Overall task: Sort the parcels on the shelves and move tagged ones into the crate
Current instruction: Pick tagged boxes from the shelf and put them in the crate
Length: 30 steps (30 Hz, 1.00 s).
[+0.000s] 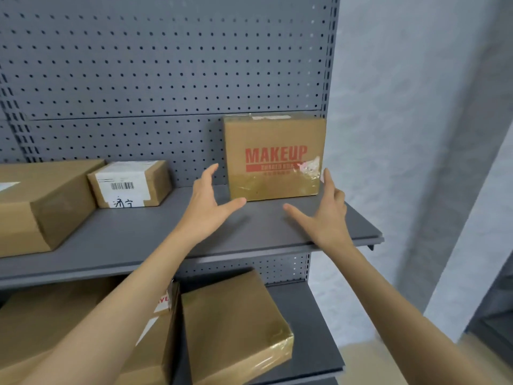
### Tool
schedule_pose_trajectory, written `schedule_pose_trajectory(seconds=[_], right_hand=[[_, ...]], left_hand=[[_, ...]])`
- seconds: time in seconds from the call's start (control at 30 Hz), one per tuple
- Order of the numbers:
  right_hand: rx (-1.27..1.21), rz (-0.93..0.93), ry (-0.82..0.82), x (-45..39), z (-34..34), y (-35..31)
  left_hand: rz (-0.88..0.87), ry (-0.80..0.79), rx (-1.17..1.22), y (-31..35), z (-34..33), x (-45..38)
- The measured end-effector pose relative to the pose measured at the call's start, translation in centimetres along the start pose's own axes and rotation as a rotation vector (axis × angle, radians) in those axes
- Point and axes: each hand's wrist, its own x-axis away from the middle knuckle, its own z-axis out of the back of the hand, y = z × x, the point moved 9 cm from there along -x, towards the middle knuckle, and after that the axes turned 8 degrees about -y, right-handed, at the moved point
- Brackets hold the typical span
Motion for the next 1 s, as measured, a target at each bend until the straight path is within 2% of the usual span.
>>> schedule_pose_trajectory(seconds=[0.23, 0.33, 0.43, 0.5, 0.57, 0.73, 0.9, 1.0], right_hand=[[-0.034, -0.012, 0.044, -8.5, 0.7, 0.2], [-0.173, -0.063, 0.037, -12.3, 0.5, 0.8], [-0.382, -0.074, -0.043, -14.1, -0.4, 2.1], [-0.429, -0.064, -0.073, -14.3, -0.7, 2.9], [-0.462, -0.071, -0.089, -14.5, -0.9, 3.7], [-0.476, -0.079, -0.091, -14.5, -1.0, 3.9], [-0.497, -0.097, -0.023, -13.4, 0.6, 2.7], [-0.525, -0.043, 0.003, -12.8, 2.6, 0.4]], left_hand=[[0.038, -0.009, 0.171, -0.6, 0.9, -8.4], [0.069, -0.057, 0.255, -1.0, 1.4, -10.9], [0.148, -0.234, 0.276, -2.3, 0.3, -12.4], [0.164, -0.378, 0.245, -3.2, -1.2, -12.6], [0.150, -0.437, 0.201, -3.6, -2.0, -12.7], [0.088, -0.408, 0.216, -3.0, -2.1, -12.7], [0.099, -0.275, 0.244, -1.8, 0.1, -11.8], [0.112, -0.227, 0.296, -0.5, 1.6, -10.5]])
